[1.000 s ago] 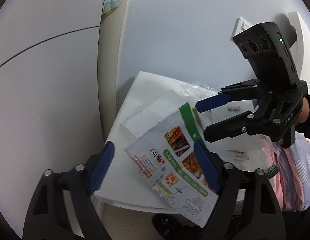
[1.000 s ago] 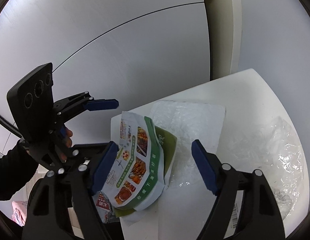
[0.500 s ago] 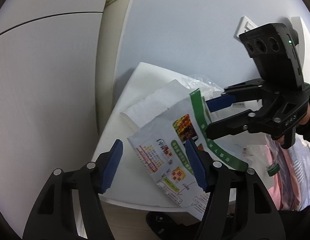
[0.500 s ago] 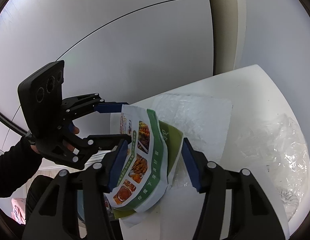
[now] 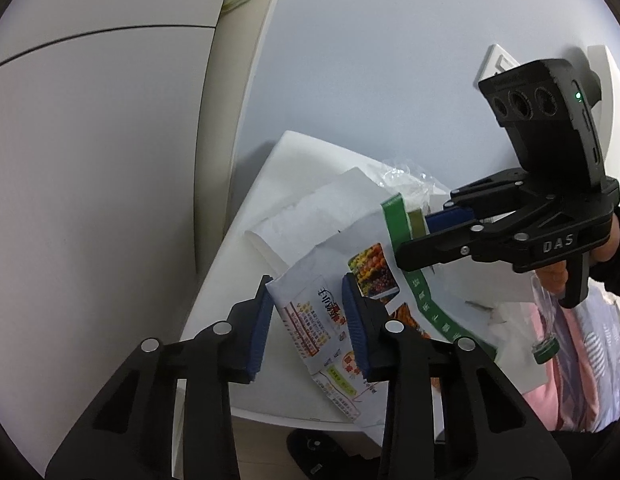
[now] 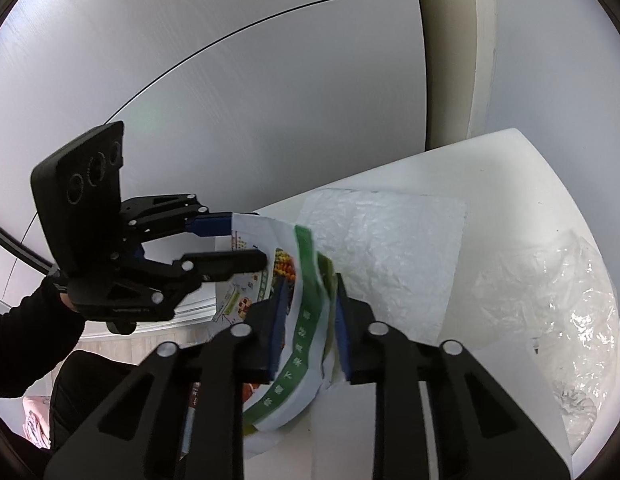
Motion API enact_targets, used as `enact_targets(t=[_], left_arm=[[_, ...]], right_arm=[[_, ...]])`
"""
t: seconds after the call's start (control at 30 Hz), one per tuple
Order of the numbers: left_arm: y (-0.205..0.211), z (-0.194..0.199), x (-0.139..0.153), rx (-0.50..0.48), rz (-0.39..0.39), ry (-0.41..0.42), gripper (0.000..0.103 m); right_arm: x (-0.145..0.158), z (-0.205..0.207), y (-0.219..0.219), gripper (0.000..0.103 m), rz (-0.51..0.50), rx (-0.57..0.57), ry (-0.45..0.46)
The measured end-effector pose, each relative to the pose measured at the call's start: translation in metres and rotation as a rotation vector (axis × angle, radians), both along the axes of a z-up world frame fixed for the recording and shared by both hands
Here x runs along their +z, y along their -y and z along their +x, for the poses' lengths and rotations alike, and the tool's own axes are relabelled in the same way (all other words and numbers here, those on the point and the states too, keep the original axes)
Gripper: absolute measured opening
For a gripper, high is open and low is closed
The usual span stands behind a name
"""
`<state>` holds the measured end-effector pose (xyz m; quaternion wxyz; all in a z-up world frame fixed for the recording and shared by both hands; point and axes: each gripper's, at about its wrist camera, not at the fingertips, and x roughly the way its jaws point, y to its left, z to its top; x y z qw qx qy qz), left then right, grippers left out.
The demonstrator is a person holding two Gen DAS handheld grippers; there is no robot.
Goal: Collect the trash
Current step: 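Close the right tool on the printed food-flyer bag, then carry the flyer bag in the right tool over the trash bin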
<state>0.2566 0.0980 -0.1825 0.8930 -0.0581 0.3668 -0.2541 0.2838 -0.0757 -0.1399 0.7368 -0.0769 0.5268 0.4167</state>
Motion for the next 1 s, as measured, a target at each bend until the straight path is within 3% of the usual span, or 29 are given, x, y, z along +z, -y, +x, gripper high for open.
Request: enact_targets(t=[0.1,0.23,0.33,0.7,1.0], left_arm=[[0.001,-0.003,0.004,-0.005,0.009,0.013,0.030],[0.001,-0.007,0.009,0.008,0.016,0.023,0.013],[0.003,-0.010,0.013,-0.002,0.017,0.026,0.009],[0.006,-0.029,0.041,0.007,0.023,0.067,0.008],[0.003,-0.058,0.072,0.039,0.042,0.101,0.008]], right_arm=[[0.001,-0.004,-0.002,0.015,-0.002,0.001,0.011],[0.006,-0.009,-0.005,0.012,-0.002,0.002,0.022],[0.013,-0.013,-0.004,0.008,0.005,0.001,0.029],[0.040,-0.019,0.011,0.007,0.042,-0.007,0.071],[0.071,-0.047,0.015,0.007,0.083,0.011,0.112]])
